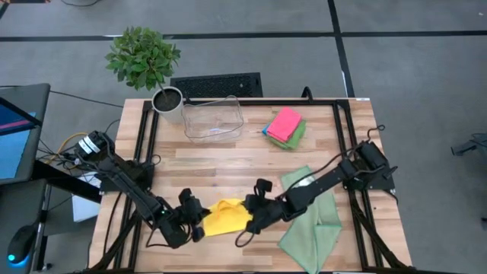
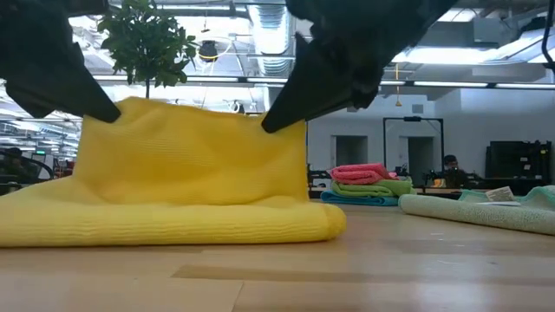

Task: Fold microfiber towels
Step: Fold the yellow microfiber cloth

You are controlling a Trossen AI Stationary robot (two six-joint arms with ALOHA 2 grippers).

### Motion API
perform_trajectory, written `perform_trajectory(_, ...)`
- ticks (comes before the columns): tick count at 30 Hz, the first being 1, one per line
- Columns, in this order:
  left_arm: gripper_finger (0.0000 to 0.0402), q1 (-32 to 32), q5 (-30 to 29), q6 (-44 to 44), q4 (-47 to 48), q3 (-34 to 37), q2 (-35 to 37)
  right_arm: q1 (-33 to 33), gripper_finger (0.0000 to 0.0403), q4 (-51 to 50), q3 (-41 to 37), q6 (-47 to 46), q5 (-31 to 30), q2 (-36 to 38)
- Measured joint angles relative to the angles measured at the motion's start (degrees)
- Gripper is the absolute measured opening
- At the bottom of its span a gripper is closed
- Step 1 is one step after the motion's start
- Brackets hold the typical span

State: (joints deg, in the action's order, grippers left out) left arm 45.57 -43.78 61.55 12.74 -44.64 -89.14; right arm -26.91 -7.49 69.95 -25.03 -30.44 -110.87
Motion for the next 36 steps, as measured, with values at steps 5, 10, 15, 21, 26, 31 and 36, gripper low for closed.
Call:
perform_trajectory(5,0.0000,1.05,0.48,-0.47,-0.55,0.01,0.00,-2.66,0.0020,0.02,0.01,-2.01,-0.08,0.00)
perform_trajectory(10,0.0000,2.49,1.45,-0.45,-1.76,0.02,0.00,-4.86,0.0032,0.00,0.02,-3.92,-0.24,0.00)
perform_trajectory(15,0.0000,3.33,3.13,-0.44,-2.23,0.01,0.00,-6.06,0.0026,0.06,0.02,-4.16,-0.87,0.00)
perform_trajectory(21,0.0000,4.25,3.30,-0.37,-4.53,0.02,0.00,-7.81,0.0028,0.28,0.04,-5.10,-0.98,0.00)
perform_trajectory(26,0.0000,4.60,3.30,-0.86,-5.89,0.02,-0.03,-8.74,0.0034,1.00,0.07,-5.66,-0.98,-0.49)
perform_trajectory(31,0.0000,4.65,3.52,-1.61,-8.86,0.02,-2.74,-8.80,0.0035,3.85,0.28,-6.28,0.64,-2.58)
perform_trajectory(36,0.0000,4.34,7.58,-3.07,-14.44,0.01,-7.16,-9.10,0.0035,3.05,0.17,-6.53,0.53,-2.79)
